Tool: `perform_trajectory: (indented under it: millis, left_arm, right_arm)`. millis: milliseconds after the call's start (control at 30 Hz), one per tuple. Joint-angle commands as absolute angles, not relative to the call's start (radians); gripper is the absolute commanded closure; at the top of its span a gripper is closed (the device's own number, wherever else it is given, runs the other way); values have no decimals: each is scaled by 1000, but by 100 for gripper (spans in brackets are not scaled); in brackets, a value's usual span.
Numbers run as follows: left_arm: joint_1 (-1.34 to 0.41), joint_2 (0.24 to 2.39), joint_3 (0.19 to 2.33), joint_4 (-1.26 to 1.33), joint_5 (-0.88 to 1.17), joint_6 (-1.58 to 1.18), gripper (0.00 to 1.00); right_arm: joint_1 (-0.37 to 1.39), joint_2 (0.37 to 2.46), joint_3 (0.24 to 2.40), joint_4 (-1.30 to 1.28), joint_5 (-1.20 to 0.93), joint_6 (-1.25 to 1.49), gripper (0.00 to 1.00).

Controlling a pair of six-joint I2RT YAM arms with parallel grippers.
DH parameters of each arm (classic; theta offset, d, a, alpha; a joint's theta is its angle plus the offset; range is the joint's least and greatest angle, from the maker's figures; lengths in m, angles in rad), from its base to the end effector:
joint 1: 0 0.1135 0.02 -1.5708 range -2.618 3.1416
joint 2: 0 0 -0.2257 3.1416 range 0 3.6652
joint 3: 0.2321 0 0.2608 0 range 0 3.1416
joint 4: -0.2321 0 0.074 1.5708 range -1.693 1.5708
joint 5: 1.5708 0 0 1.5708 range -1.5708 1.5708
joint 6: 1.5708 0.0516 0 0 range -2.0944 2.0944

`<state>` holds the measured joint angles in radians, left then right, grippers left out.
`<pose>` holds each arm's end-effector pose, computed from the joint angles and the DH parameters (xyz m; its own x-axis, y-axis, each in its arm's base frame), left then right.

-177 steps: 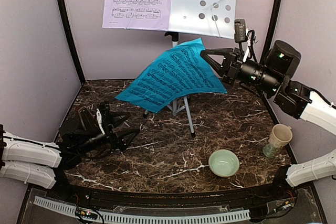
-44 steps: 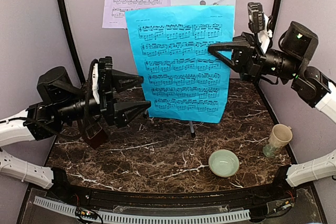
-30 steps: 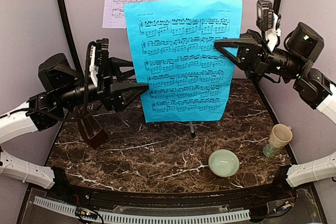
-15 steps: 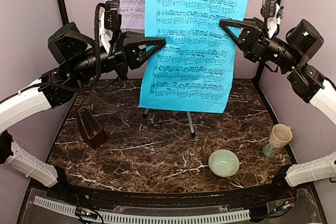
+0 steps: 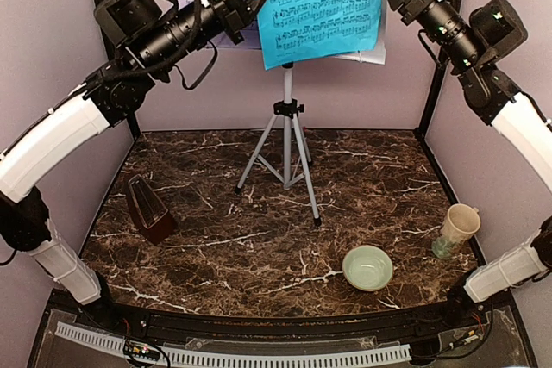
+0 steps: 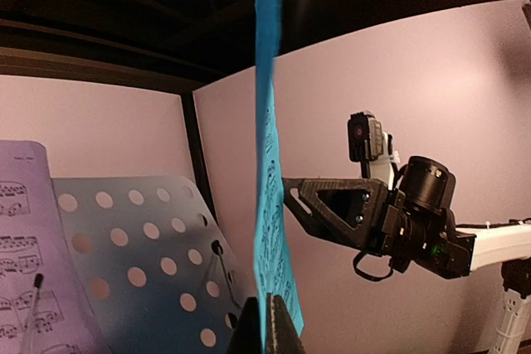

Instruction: Set up the instrument practice props

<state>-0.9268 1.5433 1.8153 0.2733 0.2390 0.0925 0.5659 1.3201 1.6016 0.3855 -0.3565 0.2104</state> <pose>0.1993 -0.2859 0.5295 0.3931 -0.3741 -0.8400 0.8659 0.4580 0.2012 0.2329 0.1692 0.5360 0.3574 0.4589 -0.8134 -0.8268 0.5605 -0.0470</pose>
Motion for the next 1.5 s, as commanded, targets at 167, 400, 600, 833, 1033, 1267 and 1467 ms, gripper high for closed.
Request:
perform_trajectory:
  millis: [167, 400, 600, 833, 1033, 1267, 1467]
  left_arm:
    - [-853, 1637, 2118, 115, 111, 149, 100]
    - [-817, 1665, 2188, 62, 101, 125, 100]
    - [-797, 1747, 2340, -45, 119, 59, 100]
    - [-791, 1756, 2346, -43, 131, 8, 100]
    - [-787, 1759, 2351, -38, 129, 11, 100]
    - [-781, 1766, 2359, -41, 132, 11, 100]
    - [-779, 1773, 2360, -40, 142, 9, 100]
  right_arm:
    - [551, 1344, 1675, 348, -91, 211, 50]
    - [549, 1330, 1647, 250, 93, 270, 48]
    - [549, 1367, 1665, 180, 125, 398, 40]
    - [551, 1395, 1676, 211, -92, 395, 51]
    - [560, 1378, 1661, 164, -121, 348, 65]
    - [566, 1331, 1580, 124, -132, 294, 80]
    - [620, 1355, 1608, 110, -254, 248, 87]
